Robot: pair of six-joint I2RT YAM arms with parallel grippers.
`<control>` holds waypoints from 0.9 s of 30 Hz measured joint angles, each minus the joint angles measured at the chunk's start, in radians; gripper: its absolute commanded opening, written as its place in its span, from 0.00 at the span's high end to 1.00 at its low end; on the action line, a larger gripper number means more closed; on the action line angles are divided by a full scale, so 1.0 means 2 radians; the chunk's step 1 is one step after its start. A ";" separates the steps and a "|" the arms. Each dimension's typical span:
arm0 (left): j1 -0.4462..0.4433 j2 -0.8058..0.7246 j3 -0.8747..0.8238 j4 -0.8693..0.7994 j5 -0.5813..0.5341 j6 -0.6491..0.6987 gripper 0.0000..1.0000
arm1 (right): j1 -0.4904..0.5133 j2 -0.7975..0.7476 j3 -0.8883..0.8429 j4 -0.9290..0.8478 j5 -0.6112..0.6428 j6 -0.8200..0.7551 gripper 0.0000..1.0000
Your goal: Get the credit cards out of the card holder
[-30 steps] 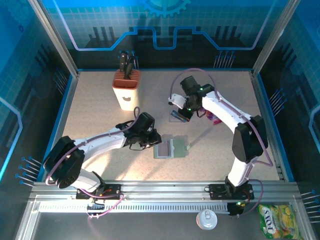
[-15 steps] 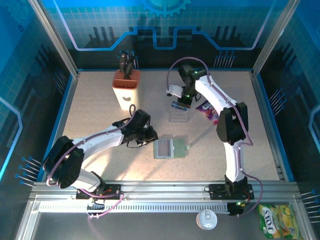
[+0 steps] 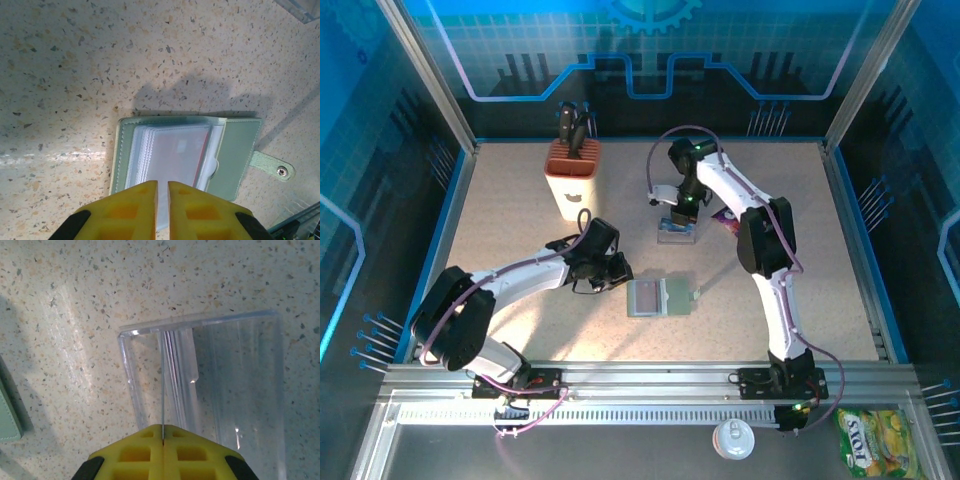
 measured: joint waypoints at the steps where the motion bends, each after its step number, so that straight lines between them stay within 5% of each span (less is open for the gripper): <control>1: 0.000 0.000 0.000 0.000 0.001 0.001 0.86 | 0.001 0.004 0.001 0.000 -0.002 -0.002 1.00; 23: 0.003 0.000 -0.010 0.008 0.003 0.001 0.88 | 0.053 0.028 0.028 -0.056 -0.035 -0.022 1.00; 27: 0.003 0.000 -0.011 0.013 0.004 0.001 0.87 | 0.048 0.028 0.026 -0.068 -0.039 -0.021 0.90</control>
